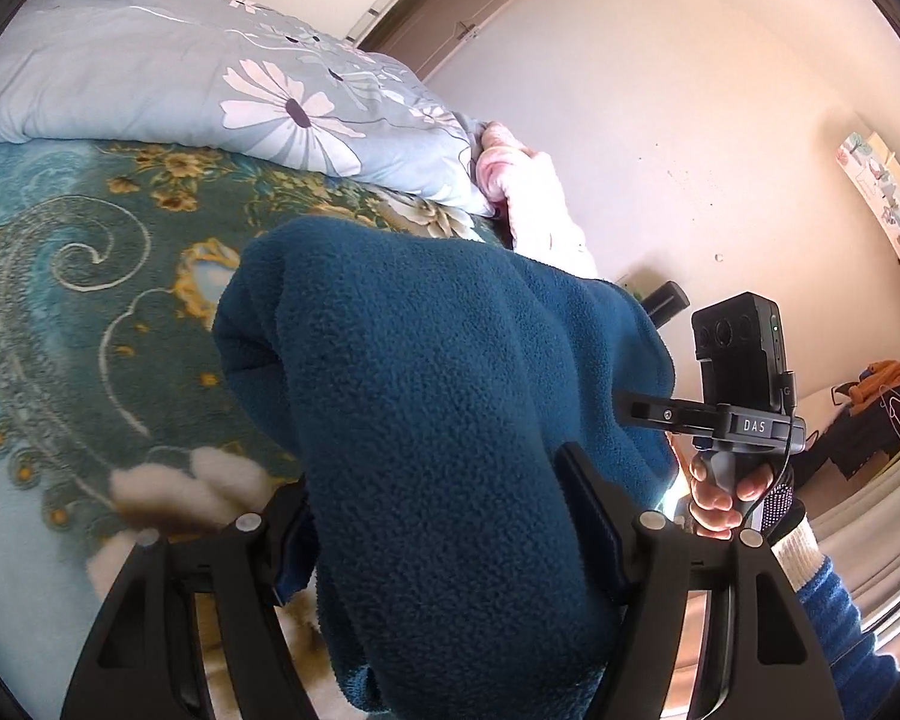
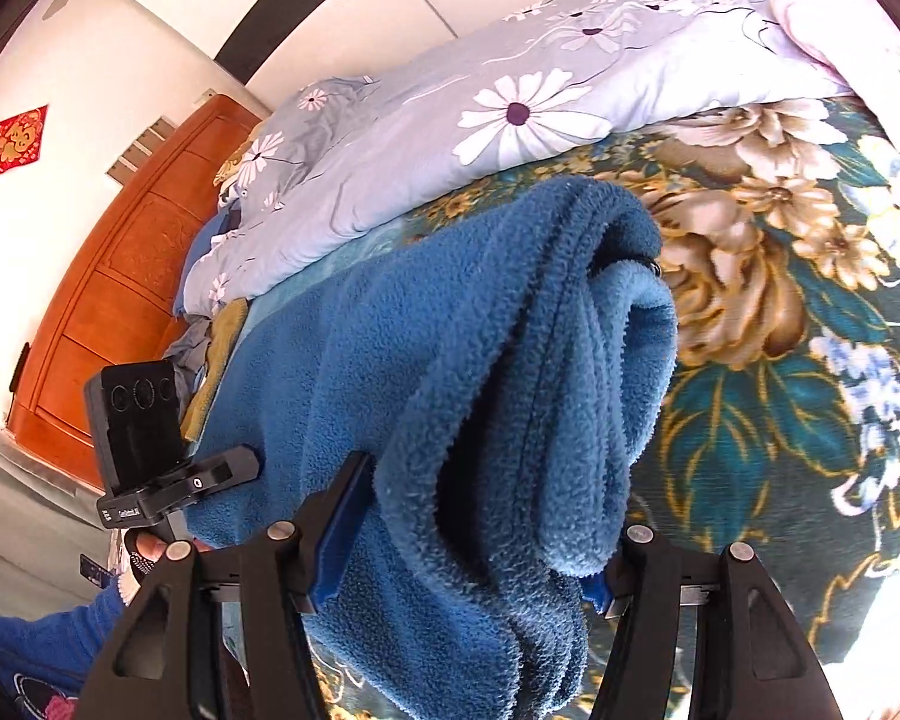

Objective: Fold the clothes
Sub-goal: 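Carry the folded jacket with both tools toward the pink cloth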

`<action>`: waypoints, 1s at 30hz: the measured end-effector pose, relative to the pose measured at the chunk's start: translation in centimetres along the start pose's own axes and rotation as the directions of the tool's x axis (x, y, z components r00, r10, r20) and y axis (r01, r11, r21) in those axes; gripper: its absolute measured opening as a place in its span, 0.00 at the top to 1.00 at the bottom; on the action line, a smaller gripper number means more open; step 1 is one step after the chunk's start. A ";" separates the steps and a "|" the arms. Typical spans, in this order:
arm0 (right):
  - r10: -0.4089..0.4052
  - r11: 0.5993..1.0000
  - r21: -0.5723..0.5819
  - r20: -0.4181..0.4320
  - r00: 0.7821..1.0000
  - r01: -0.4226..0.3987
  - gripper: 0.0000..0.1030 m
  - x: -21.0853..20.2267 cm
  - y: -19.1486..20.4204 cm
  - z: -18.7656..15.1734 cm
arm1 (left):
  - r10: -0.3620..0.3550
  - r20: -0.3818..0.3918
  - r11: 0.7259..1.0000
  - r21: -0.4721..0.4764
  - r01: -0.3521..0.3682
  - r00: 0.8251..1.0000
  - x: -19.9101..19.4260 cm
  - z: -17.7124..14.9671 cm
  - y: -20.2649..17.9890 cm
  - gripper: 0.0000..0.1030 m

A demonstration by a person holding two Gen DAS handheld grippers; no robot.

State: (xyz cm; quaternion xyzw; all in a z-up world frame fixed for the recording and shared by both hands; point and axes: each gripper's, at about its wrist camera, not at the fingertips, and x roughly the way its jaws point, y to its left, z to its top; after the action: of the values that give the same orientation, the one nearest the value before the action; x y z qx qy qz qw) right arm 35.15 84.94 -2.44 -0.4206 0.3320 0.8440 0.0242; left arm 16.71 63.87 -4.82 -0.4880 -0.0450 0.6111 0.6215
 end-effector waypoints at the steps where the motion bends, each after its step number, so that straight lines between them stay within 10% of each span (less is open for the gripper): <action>1: -0.001 1.000 0.008 -0.002 1.000 0.001 0.39 -0.3 -1.2 0.3 | -0.002 -0.006 1.000 0.000 0.002 1.000 1.1 0.2 -0.3 0.30; 18: -0.033 0.998 0.049 -0.057 0.998 0.035 0.39 -4.3 -14.9 4.1 | -0.052 -0.054 0.999 0.000 0.052 0.997 13.4 2.0 -5.3 0.30; 30: -0.005 0.998 0.069 -0.020 1.000 0.007 0.35 -3.9 -17.7 2.1 | -0.008 -0.054 1.000 0.009 0.008 0.999 14.5 0.4 -5.3 0.30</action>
State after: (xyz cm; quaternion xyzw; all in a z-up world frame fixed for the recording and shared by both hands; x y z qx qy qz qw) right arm 41.89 100.86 -8.35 -0.4290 0.3601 0.8275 0.0379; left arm 23.85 76.93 -8.94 -0.5012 -0.0272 0.5954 0.6274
